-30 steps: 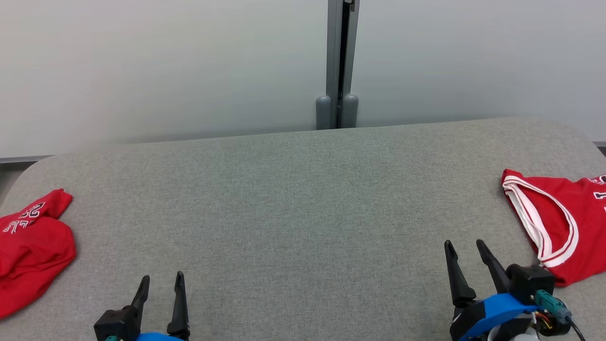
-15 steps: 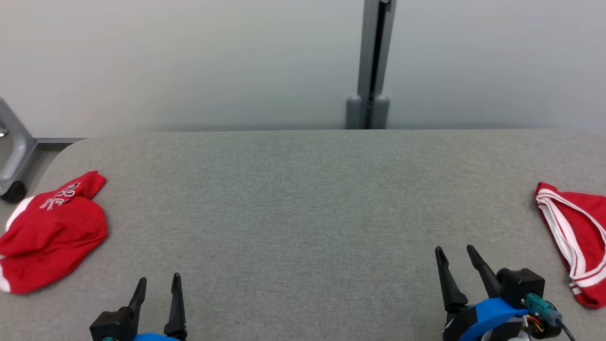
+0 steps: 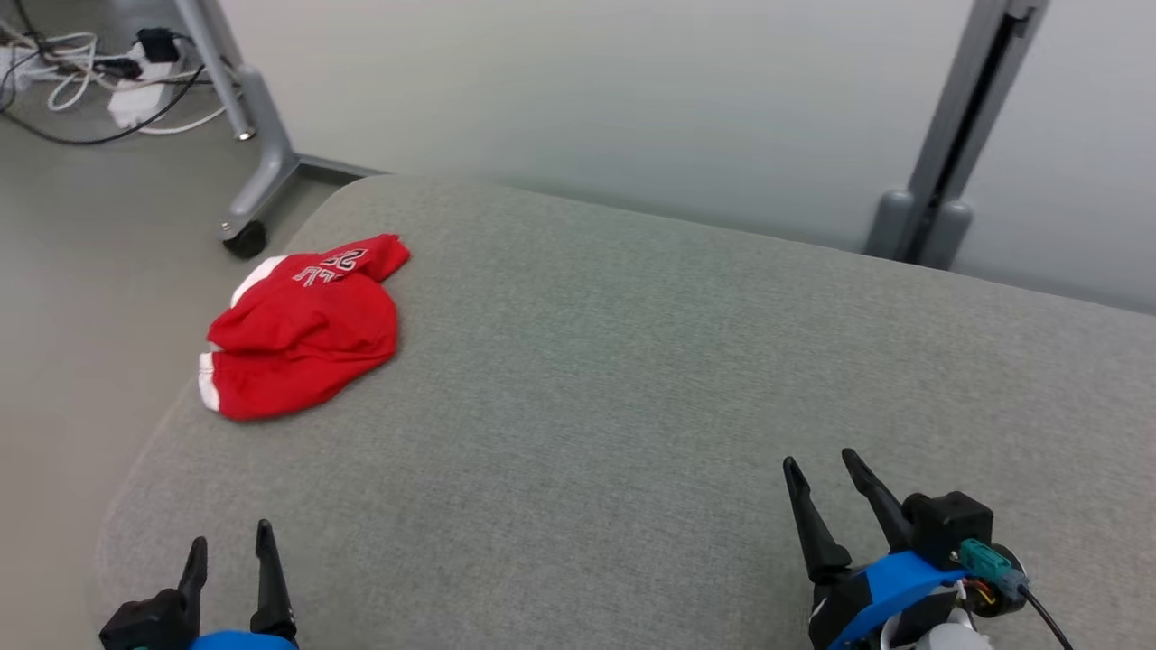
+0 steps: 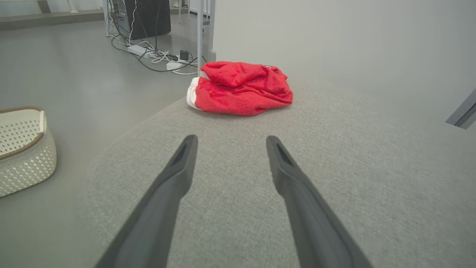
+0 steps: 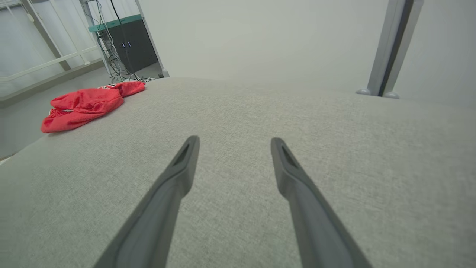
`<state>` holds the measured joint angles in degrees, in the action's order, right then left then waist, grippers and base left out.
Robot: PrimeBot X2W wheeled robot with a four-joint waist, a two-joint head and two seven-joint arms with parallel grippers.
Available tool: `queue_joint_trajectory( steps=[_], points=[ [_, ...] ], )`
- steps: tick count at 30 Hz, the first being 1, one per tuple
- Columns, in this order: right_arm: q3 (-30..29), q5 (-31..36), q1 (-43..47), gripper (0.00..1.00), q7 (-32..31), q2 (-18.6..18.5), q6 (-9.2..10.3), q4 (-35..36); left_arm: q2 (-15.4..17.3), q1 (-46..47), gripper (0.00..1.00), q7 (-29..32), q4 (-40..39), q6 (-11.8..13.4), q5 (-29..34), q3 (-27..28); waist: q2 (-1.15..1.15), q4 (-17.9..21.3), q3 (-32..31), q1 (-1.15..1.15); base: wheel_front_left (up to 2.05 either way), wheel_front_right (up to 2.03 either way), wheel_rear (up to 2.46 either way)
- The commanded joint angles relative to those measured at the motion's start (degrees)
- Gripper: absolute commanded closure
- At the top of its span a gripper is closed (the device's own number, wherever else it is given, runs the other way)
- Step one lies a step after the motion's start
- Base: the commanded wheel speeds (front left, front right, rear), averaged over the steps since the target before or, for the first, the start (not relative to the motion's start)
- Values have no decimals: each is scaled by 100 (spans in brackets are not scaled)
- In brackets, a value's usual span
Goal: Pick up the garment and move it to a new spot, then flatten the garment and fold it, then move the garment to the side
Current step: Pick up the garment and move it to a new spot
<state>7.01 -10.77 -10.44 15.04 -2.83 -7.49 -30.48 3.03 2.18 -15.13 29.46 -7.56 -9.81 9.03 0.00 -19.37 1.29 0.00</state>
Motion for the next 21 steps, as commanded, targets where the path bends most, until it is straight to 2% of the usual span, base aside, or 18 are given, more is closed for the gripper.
queue_joint_trajectory(
  steps=[1,7,15,18,21],
  points=[
    [95,-70,-126,0,18,-20,0,-28,-8,35,0,0,52,16,-120,70,0,-336,218,0,0,0,0],
    [272,-136,-249,0,18,-20,0,-32,-6,16,0,0,50,15,-304,203,0,-495,279,0,0,0,0],
    [354,66,-413,0,18,-19,0,116,41,416,0,0,-154,14,-548,422,0,-260,618,0,0,0,0],
    [374,193,-548,0,18,-20,0,247,227,754,0,0,-325,14,-825,322,0,-117,881,0,0,0,0],
    [406,321,-688,0,17,-20,0,427,492,1089,0,0,-82,15,-1056,258,0,38,1200,0,0,0,0]
  ],
)
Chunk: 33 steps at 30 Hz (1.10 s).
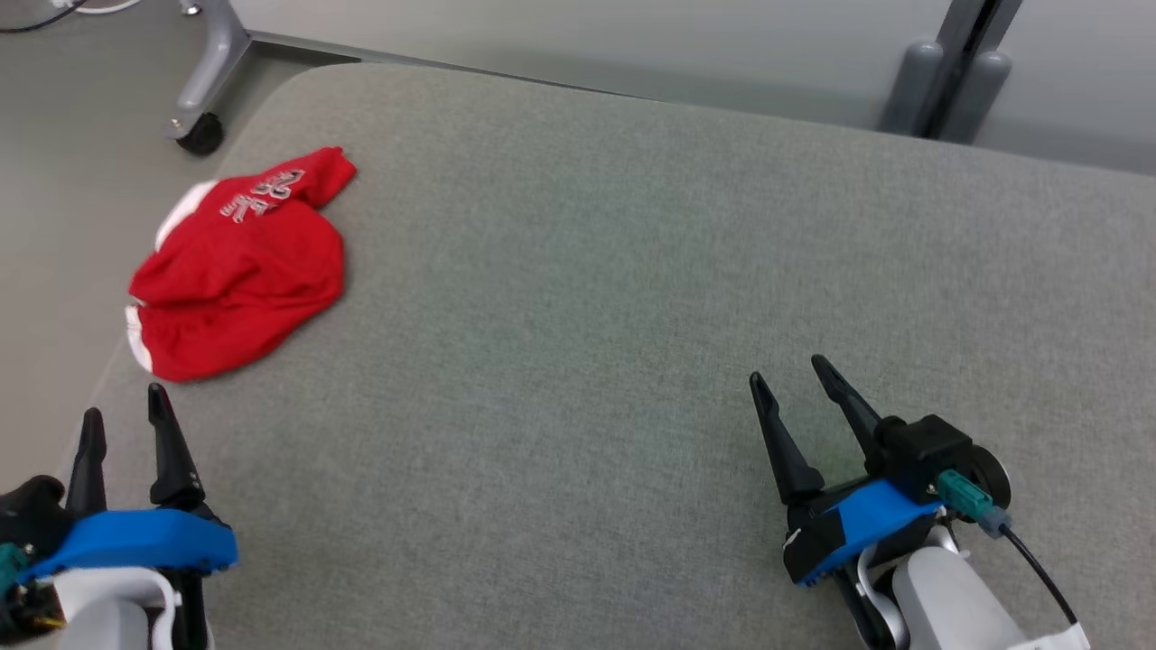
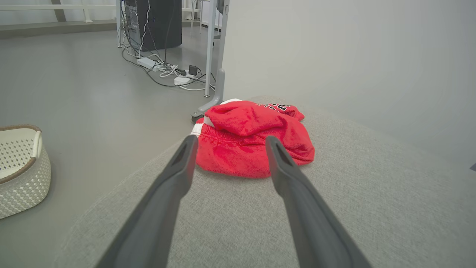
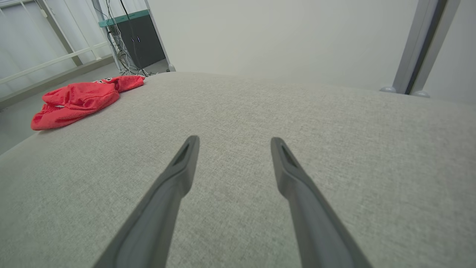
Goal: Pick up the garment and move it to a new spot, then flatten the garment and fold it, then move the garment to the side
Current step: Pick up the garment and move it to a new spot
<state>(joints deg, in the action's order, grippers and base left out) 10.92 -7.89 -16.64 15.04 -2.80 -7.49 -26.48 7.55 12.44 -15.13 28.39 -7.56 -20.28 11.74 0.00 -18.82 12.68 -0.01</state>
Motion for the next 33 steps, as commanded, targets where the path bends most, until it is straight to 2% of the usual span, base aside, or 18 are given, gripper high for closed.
queue_joint_trajectory(
  steps=[1,11,12,16,20,24,25,26,27,33],
  points=[
    [23,74,-110,0,18,-22,0,103,148,271,0,-1,131,13,-77,-68,0,31,161,1,0,0,0],
    [262,341,-614,0,18,-22,0,840,1259,1991,0,-1,1288,14,-973,-752,0,589,1266,1,0,0,0],
    [314,344,-697,0,18,-18,0,982,1436,2288,0,0,1630,14,-1216,-971,0,704,1432,1,0,0,0],
    [324,408,-775,0,17,-24,0,1180,1753,2758,0,16,2235,14,-1652,-1456,0,878,1639,1,0,0,0],
    [276,434,-777,0,17,-25,0,1279,1937,3046,0,347,2835,14,-1940,-1925,0,1000,1738,1,0,0,0],
    [222,388,-744,0,17,-25,0,1332,1937,3163,0,555,3217,14,-2174,-2248,0,1074,1716,1,0,0,0],
    [197,368,-731,0,17,-24,0,1330,1897,3157,63,597,3241,14,-2275,-2319,0,1082,1694,1,0,0,0],
    [178,362,-712,0,17,-24,0,1325,1886,3137,63,633,3258,13,-2350,-2380,0,1088,1662,1,0,0,0],
    [159,350,-691,0,17,-23,0,1313,1877,3098,100,664,3235,13,-2439,-2469,0,1093,1619,1,0,0,0],
    [16,201,-544,0,17,-24,0,1212,2123,3053,100,221,2731,13,-2718,-2956,0,1133,1250,1,0,0,0]
  ],
)
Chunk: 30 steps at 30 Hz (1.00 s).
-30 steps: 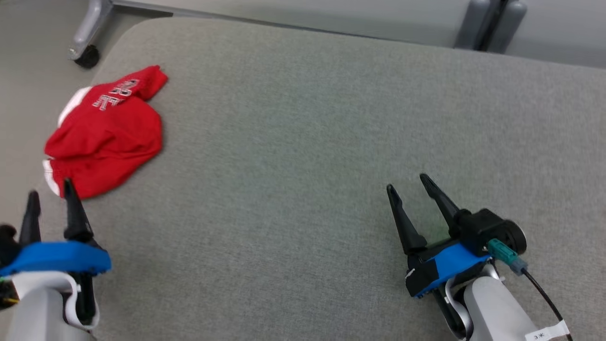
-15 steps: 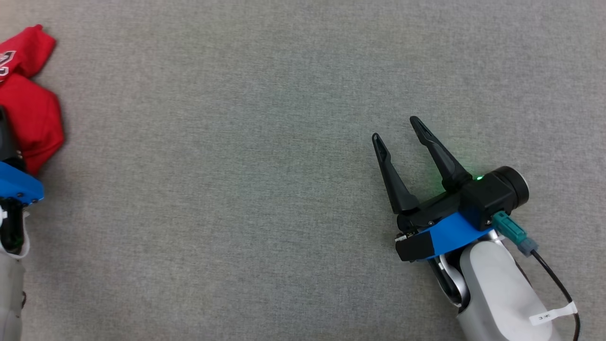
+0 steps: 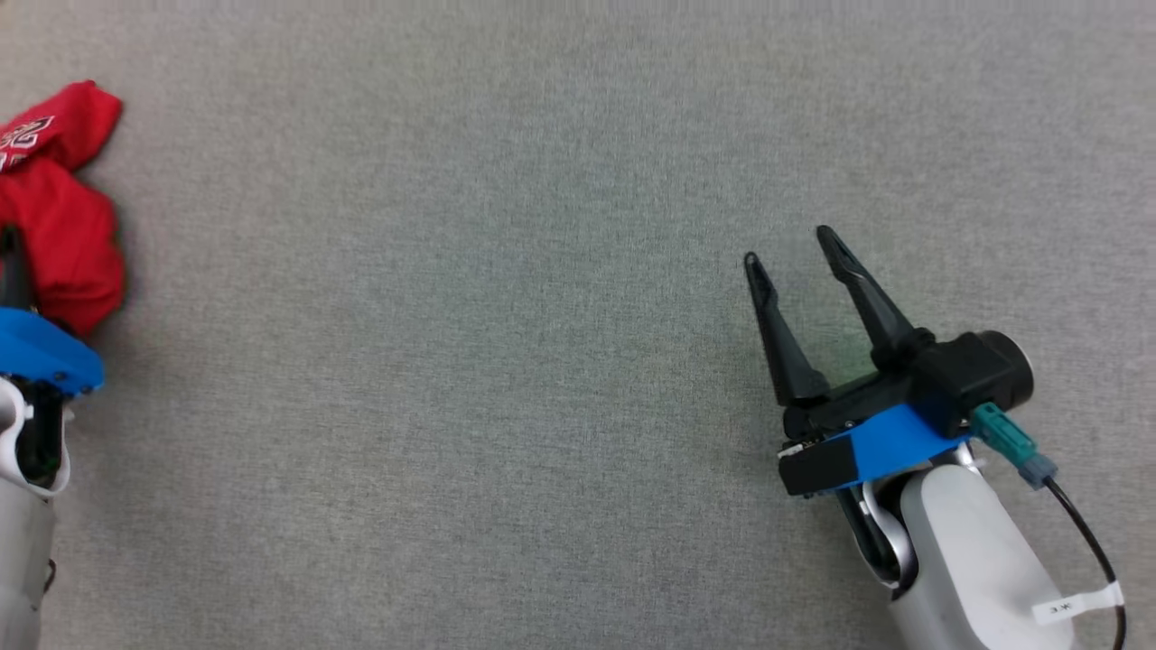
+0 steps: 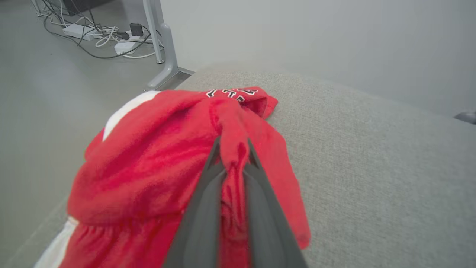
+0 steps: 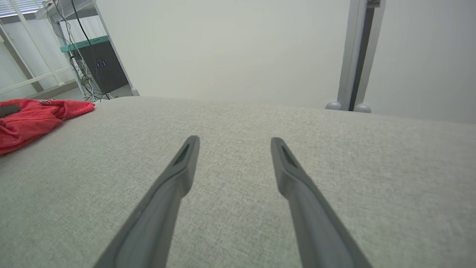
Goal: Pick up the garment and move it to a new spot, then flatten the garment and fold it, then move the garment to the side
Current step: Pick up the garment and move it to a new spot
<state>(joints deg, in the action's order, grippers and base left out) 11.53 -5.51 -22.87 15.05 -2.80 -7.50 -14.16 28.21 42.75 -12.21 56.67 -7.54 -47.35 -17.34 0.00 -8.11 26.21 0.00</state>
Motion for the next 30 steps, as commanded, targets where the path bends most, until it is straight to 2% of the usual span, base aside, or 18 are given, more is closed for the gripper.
queue_joint_trajectory(
  steps=[1,3,4,9,10,11,15,16,25,30],
  points=[
    [-75,-73,128,0,16,-23,1,-29,100,7,100,-142,-248,11,-21,-161,0,80,-199,0,0,0,0],
    [-106,-117,171,0,16,-22,1,-44,163,4,100,-197,-388,11,-43,-236,0,102,-273,0,0,0,0],
    [-167,-209,298,0,16,-22,1,-73,260,-39,100,-268,-716,11,1,-421,0,163,-459,0,0,0,0],
    [-316,-442,633,0,16,-22,1,-206,250,-69,100,-299,-1672,11,142,-658,0,418,-884,0,0,0,0],
    [-316,-442,633,0,16,-22,1,-206,250,-69,100,-299,-1672,11,142,-658,0,418,-884,0,0,0,0],
    [-383,-624,832,0,16,-21,1,-262,76,-249,100,-300,-2278,11,242,-798,0,666,-1092,0,0,0,0],
    [-383,-824,1011,0,17,-17,1,-273,-235,-485,100,-301,-2923,11,295,-1092,0,1067,-1277,0,0,0,0],
    [-383,-824,1011,0,17,-17,1,-273,-235,-485,100,-301,-2923,11,295,-1092,0,1067,-1277,0,0,0,0],
    [-193,-988,1298,0,16,-17,1,-211,-1101,-1022,100,-302,-3392,11,267,-1974,0,1934,-1393,0,0,0,0],
    [-177,-1111,1353,0,16,-17,1,-203,-1453,-1345,100,-303,-3318,11,195,-2366,0,2131,-1381,0,0,0,0]
  ],
)
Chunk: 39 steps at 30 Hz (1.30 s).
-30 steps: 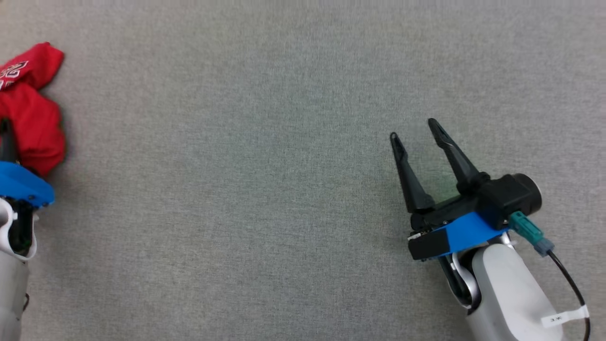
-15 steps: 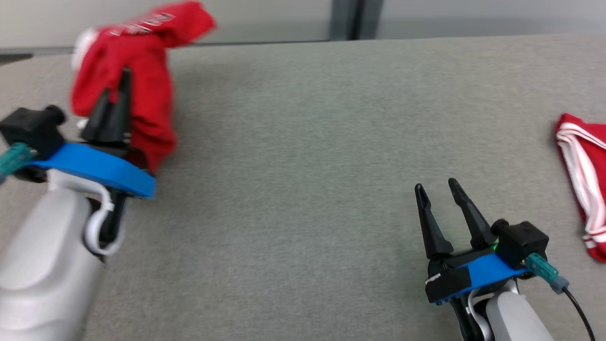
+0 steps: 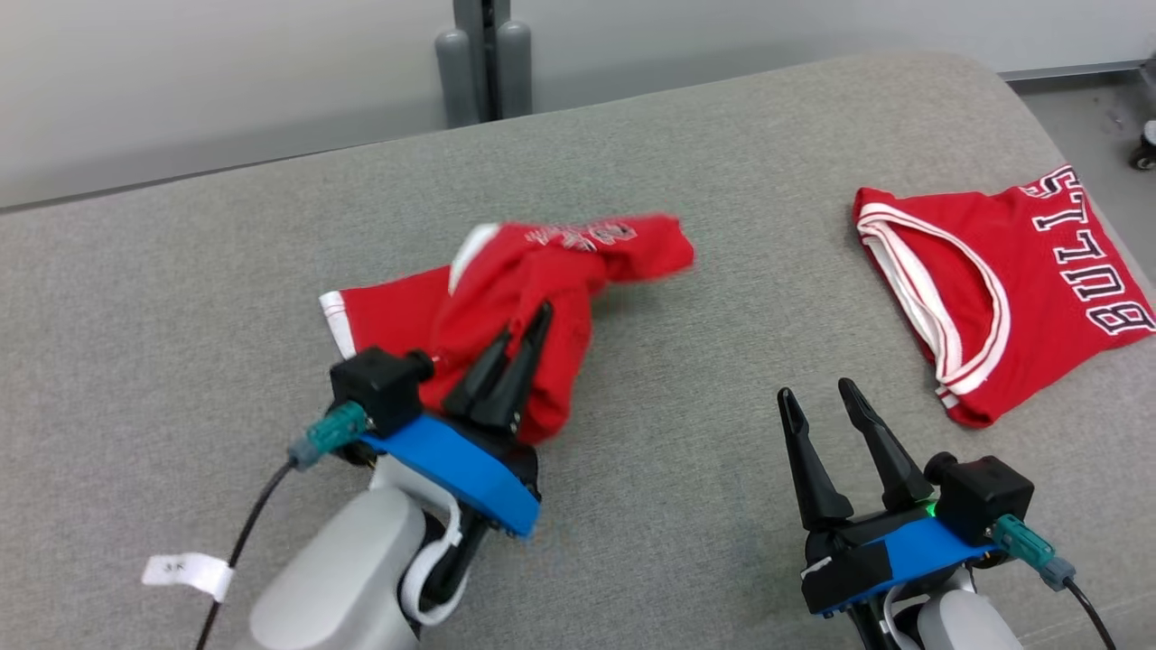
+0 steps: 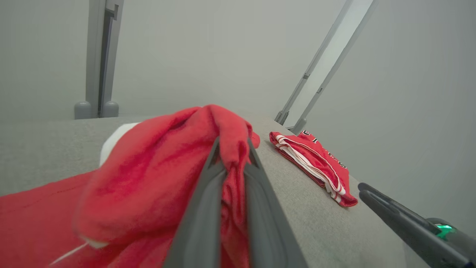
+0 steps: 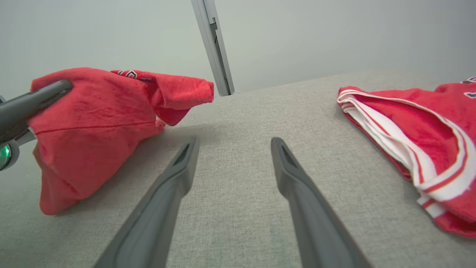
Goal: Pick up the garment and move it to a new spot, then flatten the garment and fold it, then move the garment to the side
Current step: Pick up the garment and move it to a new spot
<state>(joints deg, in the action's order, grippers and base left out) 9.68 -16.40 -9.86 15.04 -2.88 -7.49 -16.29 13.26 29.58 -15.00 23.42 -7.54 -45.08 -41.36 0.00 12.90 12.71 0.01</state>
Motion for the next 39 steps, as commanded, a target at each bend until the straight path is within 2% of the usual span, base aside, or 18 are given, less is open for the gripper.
queue_joint_trajectory(
  steps=[1,2,3,8,18,24,31,39],
  points=[
    [1,-34,60,0,17,-8,0,11,-14,-101,100,-24,13,11,-73,14,0,42,-25,-1,0,0,0],
    [-5,-35,62,0,17,-8,0,16,-50,-162,100,-24,-7,11,-77,29,0,47,-19,-1,0,0,0],
    [-12,-25,61,0,18,-8,0,29,-22,-239,0,-24,83,11,-13,32,0,44,-18,-1,0,0,0],
    [-95,126,68,0,18,-10,0,64,-24,-487,0,-23,134,11,330,395,0,-135,-75,-1,0,0,0],
    [-163,191,92,0,17,-9,0,-140,41,-1380,0,-19,109,11,1156,2077,0,-670,-478,-1,0,0,0],
    [-231,253,294,0,17,-11,0,-414,-186,-2174,0,-19,132,11,1656,2787,0,-938,-869,-1,0,0,0],
    [-352,236,586,0,17,-10,0,-647,-588,-3071,0,-19,180,11,2097,3060,0,-1112,-1182,-1,0,0,0],
    [-419,294,634,0,18,-10,0,-697,-734,-3064,0,-19,126,11,2274,3007,0,-1175,-1201,-1,0,0,0]
  ],
)
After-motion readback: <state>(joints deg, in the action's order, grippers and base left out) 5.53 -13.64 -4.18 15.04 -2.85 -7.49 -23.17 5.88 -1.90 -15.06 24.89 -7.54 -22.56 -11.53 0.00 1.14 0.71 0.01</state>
